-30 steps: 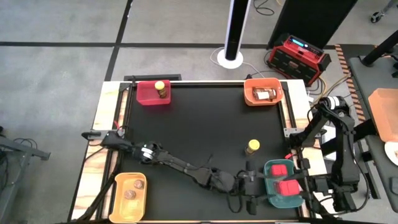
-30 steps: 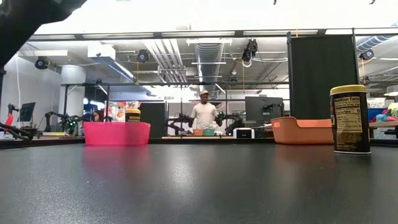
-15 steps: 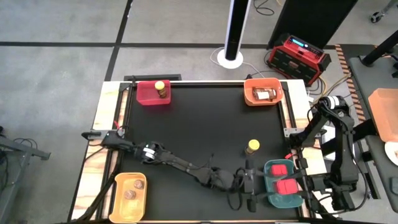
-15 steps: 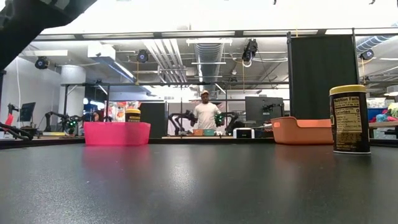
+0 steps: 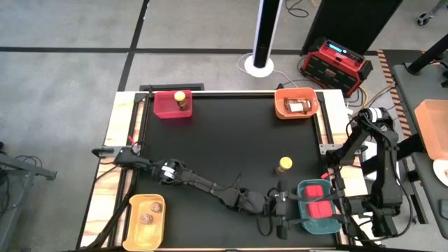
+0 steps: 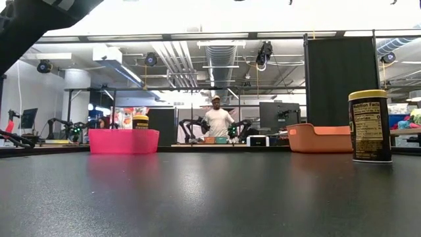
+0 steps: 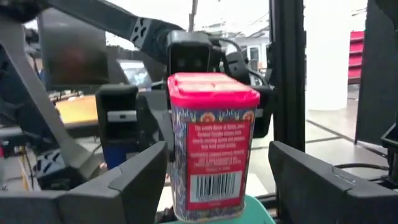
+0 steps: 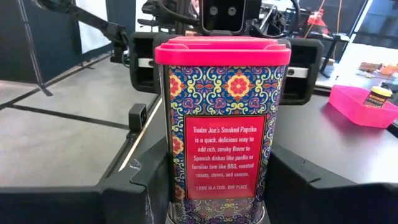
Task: Sort spices by type
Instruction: Put the red seasoning can into the blue bin
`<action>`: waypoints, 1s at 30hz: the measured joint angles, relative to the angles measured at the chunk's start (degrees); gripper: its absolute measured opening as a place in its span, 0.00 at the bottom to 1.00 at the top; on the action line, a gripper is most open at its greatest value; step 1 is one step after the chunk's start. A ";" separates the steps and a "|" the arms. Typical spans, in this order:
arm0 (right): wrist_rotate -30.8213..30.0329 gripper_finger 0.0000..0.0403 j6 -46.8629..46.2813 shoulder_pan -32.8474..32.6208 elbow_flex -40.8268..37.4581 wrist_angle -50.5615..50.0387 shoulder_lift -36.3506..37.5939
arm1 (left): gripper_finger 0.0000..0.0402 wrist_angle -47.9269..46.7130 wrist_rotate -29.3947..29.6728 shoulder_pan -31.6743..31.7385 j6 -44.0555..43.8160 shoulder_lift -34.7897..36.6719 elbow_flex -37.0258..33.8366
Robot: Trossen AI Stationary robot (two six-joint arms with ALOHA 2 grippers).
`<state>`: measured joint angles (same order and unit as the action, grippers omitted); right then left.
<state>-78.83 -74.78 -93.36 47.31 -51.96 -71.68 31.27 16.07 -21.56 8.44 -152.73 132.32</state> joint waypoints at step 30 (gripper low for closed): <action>-0.70 0.45 8.37 6.16 0.11 0.66 0.07 | 0.62 -1.53 5.55 0.61 -0.07 -0.02 0.30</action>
<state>-79.53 -66.41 -87.20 47.42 -51.31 -71.61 29.74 21.62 -20.95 8.37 -152.75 132.62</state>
